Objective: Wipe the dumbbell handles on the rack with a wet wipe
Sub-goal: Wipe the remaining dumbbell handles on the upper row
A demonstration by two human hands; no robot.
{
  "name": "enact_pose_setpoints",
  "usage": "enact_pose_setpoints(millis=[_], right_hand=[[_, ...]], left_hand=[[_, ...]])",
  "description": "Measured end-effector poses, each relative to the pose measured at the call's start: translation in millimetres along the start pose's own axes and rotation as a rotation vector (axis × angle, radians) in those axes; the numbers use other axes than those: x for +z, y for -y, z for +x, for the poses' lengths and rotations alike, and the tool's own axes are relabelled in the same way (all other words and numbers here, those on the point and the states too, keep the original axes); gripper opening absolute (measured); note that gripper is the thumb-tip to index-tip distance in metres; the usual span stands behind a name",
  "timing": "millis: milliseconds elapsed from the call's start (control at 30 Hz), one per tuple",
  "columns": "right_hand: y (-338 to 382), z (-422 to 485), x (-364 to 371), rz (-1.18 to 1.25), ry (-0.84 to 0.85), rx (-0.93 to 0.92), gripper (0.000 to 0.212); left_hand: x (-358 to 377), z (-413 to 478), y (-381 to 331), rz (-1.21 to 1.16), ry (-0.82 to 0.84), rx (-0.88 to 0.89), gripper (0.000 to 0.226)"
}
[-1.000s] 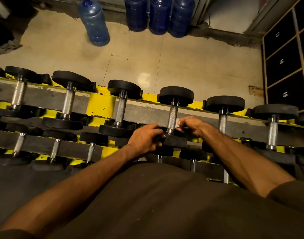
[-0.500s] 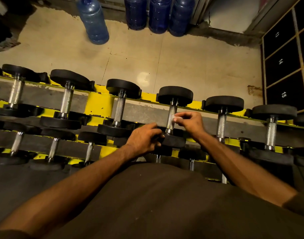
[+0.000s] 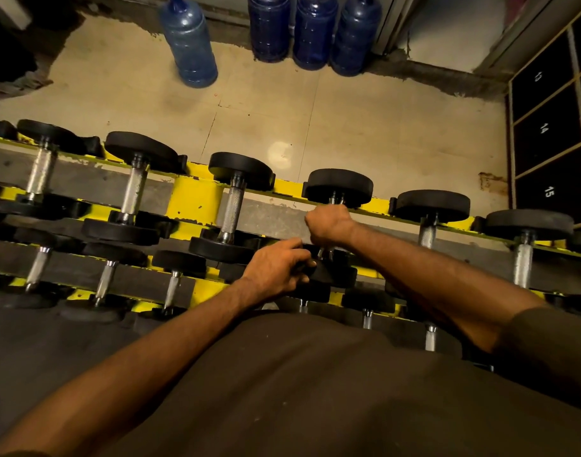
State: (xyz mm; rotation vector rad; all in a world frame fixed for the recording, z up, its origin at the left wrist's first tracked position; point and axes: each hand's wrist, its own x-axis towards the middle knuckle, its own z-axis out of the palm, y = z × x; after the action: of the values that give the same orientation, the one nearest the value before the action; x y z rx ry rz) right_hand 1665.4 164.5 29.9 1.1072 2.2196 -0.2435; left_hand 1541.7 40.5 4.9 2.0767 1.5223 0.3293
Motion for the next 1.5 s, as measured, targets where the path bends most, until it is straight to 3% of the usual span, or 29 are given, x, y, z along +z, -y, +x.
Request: enact_pose_setpoints(millis=[100, 200, 267, 400, 500, 600, 667, 933, 1067, 1267, 1400, 1500], right_hand=[[1, -2, 2, 0.136, 0.138, -0.084, 0.018], [-9, -1, 3, -0.033, -0.07, 0.008, 0.019], [-7, 2, 3, -0.138, -0.102, 0.09, 0.021], [12, 4, 10, -0.21, 0.074, -0.087, 0.016], [-6, -5, 14, 0.048, -0.05, -0.128, 0.014], [-37, -12, 37, 0.355, -0.45, -0.022, 0.018], [-41, -21, 58, 0.616, -0.606, 0.058, 0.015], [-30, -18, 80, 1.686, -0.533, 0.548, 0.012], [-46, 22, 72, 2.341, -0.313, 0.678, 0.029], [-45, 0, 84, 2.379, -0.038, 0.661, 0.025], [-56, 1, 75, 2.518, -0.189, 0.658, 0.017], [-56, 17, 58, 2.486, -0.14, 0.723, 0.022]], left_hand=[[0, 0, 1, 0.0, -0.008, 0.002, 0.03], [-1, 1, 1, 0.009, -0.004, -0.002, 0.031], [-1, 2, 0, 0.009, 0.004, 0.003, 0.031], [-1, 2, 1, 0.003, 0.011, 0.012, 0.03], [-1, 2, 2, -0.015, -0.007, 0.015, 0.028], [0, 2, 3, -0.022, -0.012, 0.012, 0.029], [1, 2, 4, -0.023, -0.007, 0.016, 0.031], [1, 3, 4, -0.041, -0.009, 0.017, 0.031], [1, 2, 3, -0.053, -0.013, -0.002, 0.029], [-1, 2, 4, -0.04, -0.001, 0.006, 0.032], [0, 3, 4, -0.036, 0.009, 0.008, 0.03], [0, 4, 4, -0.034, 0.004, 0.002, 0.026]])
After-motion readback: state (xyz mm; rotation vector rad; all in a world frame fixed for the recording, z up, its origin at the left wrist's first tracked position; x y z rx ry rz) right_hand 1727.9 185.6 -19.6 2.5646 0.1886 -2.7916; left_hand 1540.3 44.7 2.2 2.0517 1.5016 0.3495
